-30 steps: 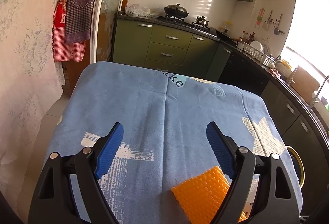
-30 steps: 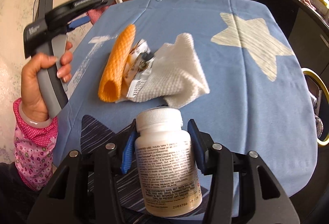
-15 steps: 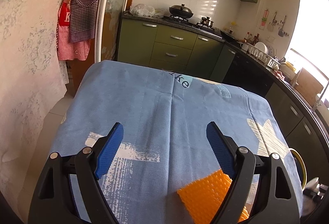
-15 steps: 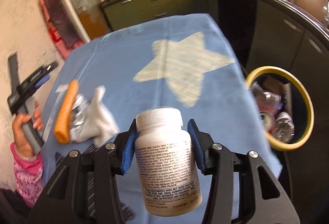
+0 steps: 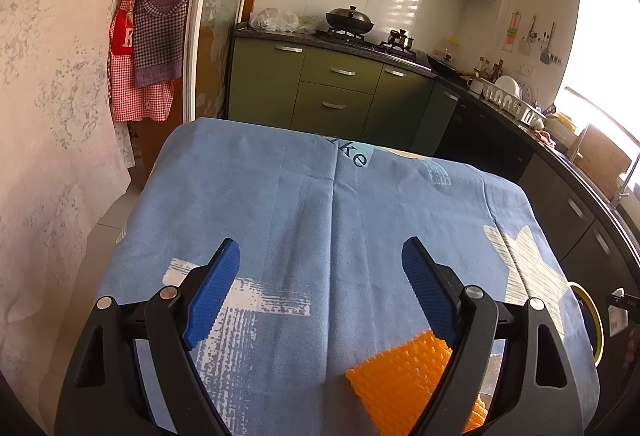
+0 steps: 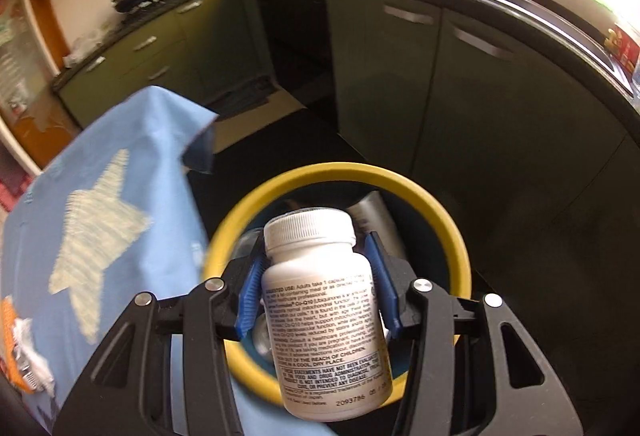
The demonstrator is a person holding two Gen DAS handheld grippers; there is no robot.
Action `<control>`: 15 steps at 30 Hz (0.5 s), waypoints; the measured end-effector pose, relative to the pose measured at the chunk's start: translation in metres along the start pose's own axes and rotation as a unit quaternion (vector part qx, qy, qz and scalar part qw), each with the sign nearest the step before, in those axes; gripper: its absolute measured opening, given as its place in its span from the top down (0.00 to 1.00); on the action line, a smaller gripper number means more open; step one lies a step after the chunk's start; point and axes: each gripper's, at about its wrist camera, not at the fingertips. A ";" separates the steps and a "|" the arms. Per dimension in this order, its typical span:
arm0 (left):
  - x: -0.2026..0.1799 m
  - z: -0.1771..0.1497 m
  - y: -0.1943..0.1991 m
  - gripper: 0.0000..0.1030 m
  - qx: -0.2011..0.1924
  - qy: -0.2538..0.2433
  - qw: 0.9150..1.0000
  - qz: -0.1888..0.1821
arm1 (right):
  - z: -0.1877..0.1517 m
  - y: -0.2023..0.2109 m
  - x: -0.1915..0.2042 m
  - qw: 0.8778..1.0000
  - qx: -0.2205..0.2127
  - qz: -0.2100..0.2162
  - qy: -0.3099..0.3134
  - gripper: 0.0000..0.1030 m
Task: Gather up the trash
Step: 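Open the right gripper to drop the pill bottle into the bin, then grasp the orange foam net with the left gripper while the right tool moves back over the table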
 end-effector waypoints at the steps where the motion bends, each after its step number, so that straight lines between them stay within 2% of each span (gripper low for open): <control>1: -0.001 -0.001 -0.001 0.20 0.002 -0.002 1.000 0.000 | 0.002 -0.010 -0.005 1.000 0.007 -0.007 0.000 0.55; 5: -0.005 -0.003 -0.003 0.20 0.004 -0.012 1.000 -0.001 | 0.010 -0.024 -0.020 0.999 0.012 -0.039 -0.016 0.54; 9: -0.007 -0.004 -0.002 0.20 0.006 -0.016 1.000 -0.006 | 0.003 0.002 -0.011 0.999 -0.019 -0.011 -0.028 0.50; 11: -0.009 -0.004 -0.001 0.19 0.011 -0.015 1.000 -0.016 | -0.008 0.019 0.003 0.999 -0.037 0.005 -0.021 0.45; 15: -0.018 -0.008 0.002 0.14 0.026 -0.025 0.999 -0.034 | -0.030 0.045 0.035 0.998 -0.055 0.042 -0.006 0.43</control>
Point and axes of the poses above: each gripper's, at about its wrist camera, not at the fingertips, and y roughly against the way its jaws point, x to its left, z to its top, and after that the axes turned 13 degrees about y, right-handed
